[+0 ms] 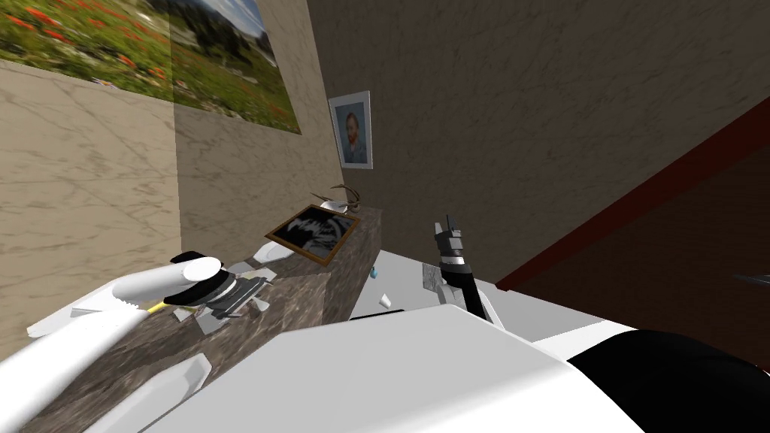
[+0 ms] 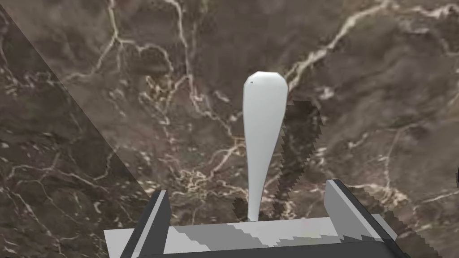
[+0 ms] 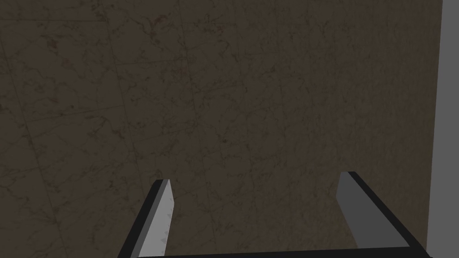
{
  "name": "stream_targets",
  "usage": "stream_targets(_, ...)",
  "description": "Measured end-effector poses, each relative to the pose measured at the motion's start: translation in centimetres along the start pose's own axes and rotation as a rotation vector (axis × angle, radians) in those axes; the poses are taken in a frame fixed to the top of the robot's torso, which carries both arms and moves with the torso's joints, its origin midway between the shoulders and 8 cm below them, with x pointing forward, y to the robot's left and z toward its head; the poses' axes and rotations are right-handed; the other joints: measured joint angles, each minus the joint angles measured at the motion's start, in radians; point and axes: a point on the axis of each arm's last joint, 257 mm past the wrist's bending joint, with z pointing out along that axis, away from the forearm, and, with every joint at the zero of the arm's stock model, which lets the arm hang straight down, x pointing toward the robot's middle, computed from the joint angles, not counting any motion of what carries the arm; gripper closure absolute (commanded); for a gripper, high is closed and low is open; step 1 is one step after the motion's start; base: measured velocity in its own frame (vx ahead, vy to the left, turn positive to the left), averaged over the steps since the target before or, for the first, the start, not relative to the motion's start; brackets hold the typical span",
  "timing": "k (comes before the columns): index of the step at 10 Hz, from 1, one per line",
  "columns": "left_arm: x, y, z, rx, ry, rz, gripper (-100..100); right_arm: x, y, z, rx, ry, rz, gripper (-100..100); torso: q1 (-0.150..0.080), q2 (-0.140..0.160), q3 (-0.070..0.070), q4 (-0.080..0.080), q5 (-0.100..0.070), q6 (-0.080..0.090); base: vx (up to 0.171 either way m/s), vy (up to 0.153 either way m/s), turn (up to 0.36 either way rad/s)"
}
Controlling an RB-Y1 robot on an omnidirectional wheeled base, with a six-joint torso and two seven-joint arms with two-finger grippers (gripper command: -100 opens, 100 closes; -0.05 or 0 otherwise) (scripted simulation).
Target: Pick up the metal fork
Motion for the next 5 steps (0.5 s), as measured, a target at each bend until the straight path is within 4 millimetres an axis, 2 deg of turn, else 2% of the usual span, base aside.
stream_targets(5,1.3,3.0,-0.9,-0.091,0.114,-0.017,-100,0.0,0.0,0.0,0.0,0.0,0.0,0,0.001,0.0,0.0,0.0,0.0,0.0,0.027,0.028,-0.068)
